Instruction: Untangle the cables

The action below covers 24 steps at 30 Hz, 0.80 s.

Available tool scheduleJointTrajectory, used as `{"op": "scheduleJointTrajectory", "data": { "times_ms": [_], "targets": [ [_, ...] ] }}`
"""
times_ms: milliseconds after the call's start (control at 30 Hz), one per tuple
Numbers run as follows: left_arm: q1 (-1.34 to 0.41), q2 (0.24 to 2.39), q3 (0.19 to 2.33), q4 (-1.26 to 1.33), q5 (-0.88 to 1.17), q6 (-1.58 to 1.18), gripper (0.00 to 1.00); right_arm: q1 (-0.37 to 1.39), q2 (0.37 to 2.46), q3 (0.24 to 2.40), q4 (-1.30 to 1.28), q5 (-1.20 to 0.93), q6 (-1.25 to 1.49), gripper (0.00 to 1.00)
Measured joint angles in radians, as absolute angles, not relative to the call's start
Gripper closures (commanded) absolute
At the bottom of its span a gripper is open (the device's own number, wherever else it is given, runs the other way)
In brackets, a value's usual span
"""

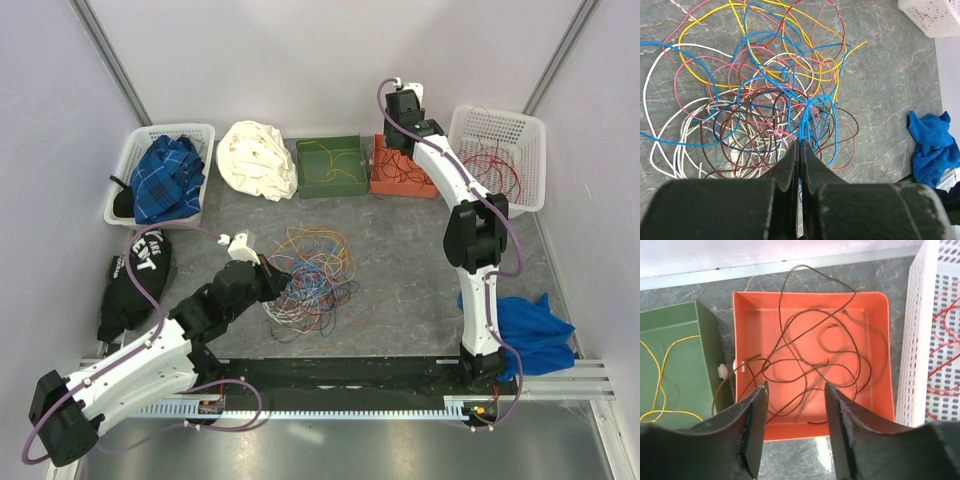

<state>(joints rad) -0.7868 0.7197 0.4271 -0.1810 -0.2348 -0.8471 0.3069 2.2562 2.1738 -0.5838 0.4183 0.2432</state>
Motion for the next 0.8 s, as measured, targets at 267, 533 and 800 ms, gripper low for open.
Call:
{"op": "scheduleJointTrajectory", "data": {
  "times_ms": [267, 533, 800],
  "targets": [
    [-0.787, 0.724, 0.427, -0.181, -0.241, -0.847, 0.98, 0.348, 2.207, 2.133, -0.581, 0.418, 0.262, 0.36],
    [-0.787, 0.683, 0.427, -0.189, -0.260, -0.847, 0.89, 0.533, 1.933, 1.833, -0.481, 0.428, 0.296, 0.37],
    [-0.787, 0.642, 0.427, -0.211, -0.271, -0.847, 0.89, 0.720, 1.566, 1.295, -0.235, 0.399, 0.395, 0.41]
  ]
}}
